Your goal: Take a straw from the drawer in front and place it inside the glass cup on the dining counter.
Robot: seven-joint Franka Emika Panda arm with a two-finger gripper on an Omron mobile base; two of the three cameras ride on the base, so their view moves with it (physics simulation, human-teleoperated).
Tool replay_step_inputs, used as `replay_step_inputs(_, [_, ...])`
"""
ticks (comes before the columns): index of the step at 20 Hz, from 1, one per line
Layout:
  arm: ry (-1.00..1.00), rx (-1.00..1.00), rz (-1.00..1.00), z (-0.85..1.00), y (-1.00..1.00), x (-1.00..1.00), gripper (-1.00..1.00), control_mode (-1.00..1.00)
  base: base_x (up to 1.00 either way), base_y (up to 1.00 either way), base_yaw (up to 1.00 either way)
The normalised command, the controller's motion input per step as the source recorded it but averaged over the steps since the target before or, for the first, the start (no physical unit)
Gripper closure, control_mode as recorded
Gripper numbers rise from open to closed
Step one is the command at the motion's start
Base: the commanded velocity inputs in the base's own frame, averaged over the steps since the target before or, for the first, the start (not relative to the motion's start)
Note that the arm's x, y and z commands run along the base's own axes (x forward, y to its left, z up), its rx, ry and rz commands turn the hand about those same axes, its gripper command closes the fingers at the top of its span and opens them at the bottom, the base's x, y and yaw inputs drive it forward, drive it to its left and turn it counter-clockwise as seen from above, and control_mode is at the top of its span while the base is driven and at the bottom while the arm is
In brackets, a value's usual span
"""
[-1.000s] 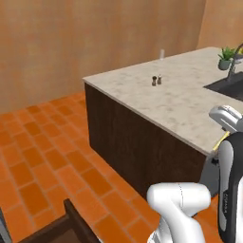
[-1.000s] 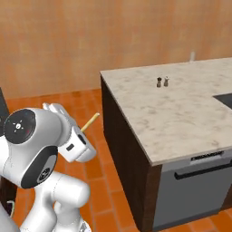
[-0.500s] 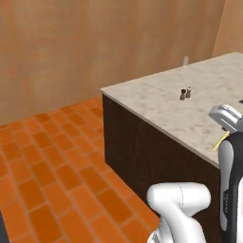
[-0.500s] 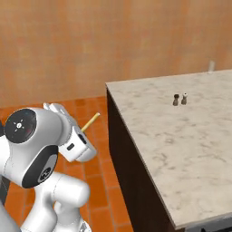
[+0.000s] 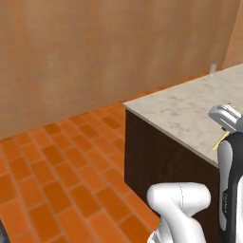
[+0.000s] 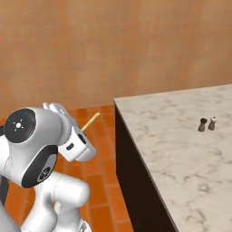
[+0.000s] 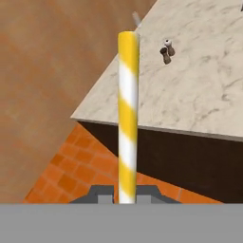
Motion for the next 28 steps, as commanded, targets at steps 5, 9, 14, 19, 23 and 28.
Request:
replay_step_inputs(5, [0.0, 0.0, 0.0, 0.0, 0.0, 0.0, 1.0, 1.0, 1.0, 0.76, -0.02])
replay_step_inputs(9, [0.0, 0.0, 0.0, 0.0, 0.0, 0.0, 1.0, 1.0, 1.0, 0.81, -0.08])
replay_step_inputs(14, [0.0, 0.0, 0.0, 0.0, 0.0, 0.0, 1.0, 1.0, 1.0, 0.81, -0.13])
replay_step_inputs(19, [0.0, 0.0, 0.0, 0.0, 0.0, 0.0, 1.0, 1.0, 1.0, 0.83, -0.18])
replay_step_inputs(23, [0.0, 0.0, 0.0, 0.0, 0.0, 0.0, 1.0, 1.0, 1.0, 0.75, -0.27])
replay_step_inputs(28, [0.0, 0.0, 0.0, 0.0, 0.0, 0.0, 1.0, 1.0, 0.94, 0.65, -0.42])
